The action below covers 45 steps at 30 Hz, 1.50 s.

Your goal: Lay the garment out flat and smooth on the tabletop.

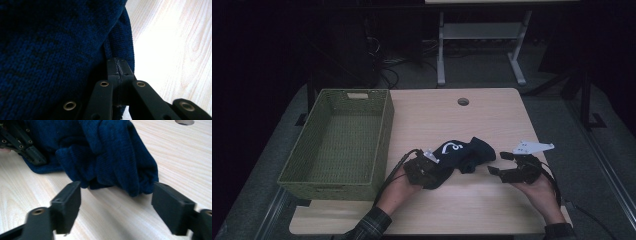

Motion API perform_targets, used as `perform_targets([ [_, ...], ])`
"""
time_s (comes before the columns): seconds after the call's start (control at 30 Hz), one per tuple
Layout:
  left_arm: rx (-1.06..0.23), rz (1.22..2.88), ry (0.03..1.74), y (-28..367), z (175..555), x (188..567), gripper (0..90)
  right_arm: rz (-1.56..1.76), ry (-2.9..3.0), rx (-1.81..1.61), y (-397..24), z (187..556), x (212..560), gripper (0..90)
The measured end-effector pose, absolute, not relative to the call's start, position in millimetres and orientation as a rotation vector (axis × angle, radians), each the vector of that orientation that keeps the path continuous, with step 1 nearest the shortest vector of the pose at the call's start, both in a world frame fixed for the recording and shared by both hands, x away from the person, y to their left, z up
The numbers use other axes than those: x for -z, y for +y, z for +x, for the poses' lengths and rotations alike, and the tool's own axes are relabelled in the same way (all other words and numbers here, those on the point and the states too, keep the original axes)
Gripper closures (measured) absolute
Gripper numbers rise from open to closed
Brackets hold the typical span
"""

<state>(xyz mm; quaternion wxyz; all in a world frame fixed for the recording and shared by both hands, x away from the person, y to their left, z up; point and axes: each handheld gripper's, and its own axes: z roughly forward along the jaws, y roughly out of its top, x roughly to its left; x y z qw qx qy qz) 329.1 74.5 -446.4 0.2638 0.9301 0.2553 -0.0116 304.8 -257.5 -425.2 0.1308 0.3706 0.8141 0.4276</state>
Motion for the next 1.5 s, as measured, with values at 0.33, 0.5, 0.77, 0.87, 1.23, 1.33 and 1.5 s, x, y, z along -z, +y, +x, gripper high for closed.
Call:
perform_targets([
  [0.33, 0.029, 2.504, 0.704, 73, 328, 447, 90.0, 1.031, 2.42, -1.244, -253, 324, 425, 58.3],
  [0.5, 0.036, 2.506, 0.7, 74, 329, 447, 90.0, 1.012, 2.427, -1.254, -250, 326, 420, 79.6],
  [0.77, 0.023, 2.509, 0.693, 73, 329, 446, 90.0, 1.009, 2.424, -1.266, -248, 326, 405, 81.1],
  [0.87, 0.029, 2.512, 0.691, 74, 329, 446, 90.0, 1.006, 2.413, -1.271, -246, 327, 392, 81.2],
  [1.23, 0.044, 2.501, 0.711, 73, 329, 446, 90.0, 1.034, 2.383, -1.272, -242, 344, 361, 81.6],
  [1.33, 0.041, 2.5, 0.708, 73, 329, 447, 90.0, 1.038, 2.372, -1.266, -241, 352, 353, 81.8],
  [1.5, 0.049, 2.499, 0.71, 74, 330, 447, 90.0, 1.056, 2.352, -1.263, -240, 367, 340, 81.8],
])
